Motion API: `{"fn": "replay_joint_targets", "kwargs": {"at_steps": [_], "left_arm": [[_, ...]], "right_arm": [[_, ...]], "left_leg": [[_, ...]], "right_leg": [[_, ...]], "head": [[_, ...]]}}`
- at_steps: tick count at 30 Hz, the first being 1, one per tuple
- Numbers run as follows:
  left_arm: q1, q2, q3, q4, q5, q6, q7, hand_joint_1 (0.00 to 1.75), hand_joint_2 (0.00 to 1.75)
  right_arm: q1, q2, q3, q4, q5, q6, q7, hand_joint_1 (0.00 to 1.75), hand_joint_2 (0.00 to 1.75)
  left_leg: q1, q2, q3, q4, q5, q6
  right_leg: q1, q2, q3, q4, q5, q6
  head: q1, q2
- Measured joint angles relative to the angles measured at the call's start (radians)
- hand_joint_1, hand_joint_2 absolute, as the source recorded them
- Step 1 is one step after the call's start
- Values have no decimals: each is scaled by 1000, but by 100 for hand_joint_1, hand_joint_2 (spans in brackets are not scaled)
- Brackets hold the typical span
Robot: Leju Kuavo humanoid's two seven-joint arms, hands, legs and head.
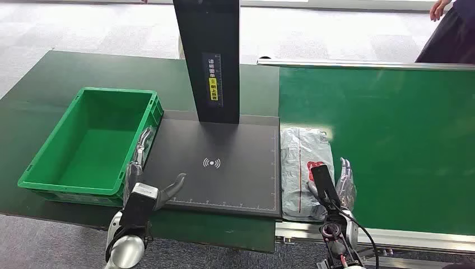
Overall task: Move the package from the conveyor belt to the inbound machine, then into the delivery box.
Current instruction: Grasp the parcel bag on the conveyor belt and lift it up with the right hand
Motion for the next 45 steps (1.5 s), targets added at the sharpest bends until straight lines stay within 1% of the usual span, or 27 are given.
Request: {"fn": "replay_joint_targets", "kwargs": {"at_steps": [14,33,43,45], "left_arm": [[-28,0,-18,36,24,-1,-1,0,175],[-35,1,-24,51,29,-1,-1,0,175],[-55,1,-44,79,56,9,-11,0,175],[-64,1,-49,89,60,10,-14,0,175]], "right_arm": [[-71,2,0,87,8,39,7,0,175],[-90,3,0,125,12,46,11,0,175],[-136,19,13,168,41,57,30,0,175],[-146,23,18,182,42,72,41,0,175]], "left_leg": [[0,0,0,0,0,0],[0,0,0,0,0,0],[0,0,0,0,0,0],[0,0,0,0,0,0]], "right_leg": [[0,0,0,0,0,0],[0,0,0,0,0,0],[0,0,0,0,0,0],[0,0,0,0,0,0]], "head": [[0,0],[0,0],[0,0],[0,0]]}}
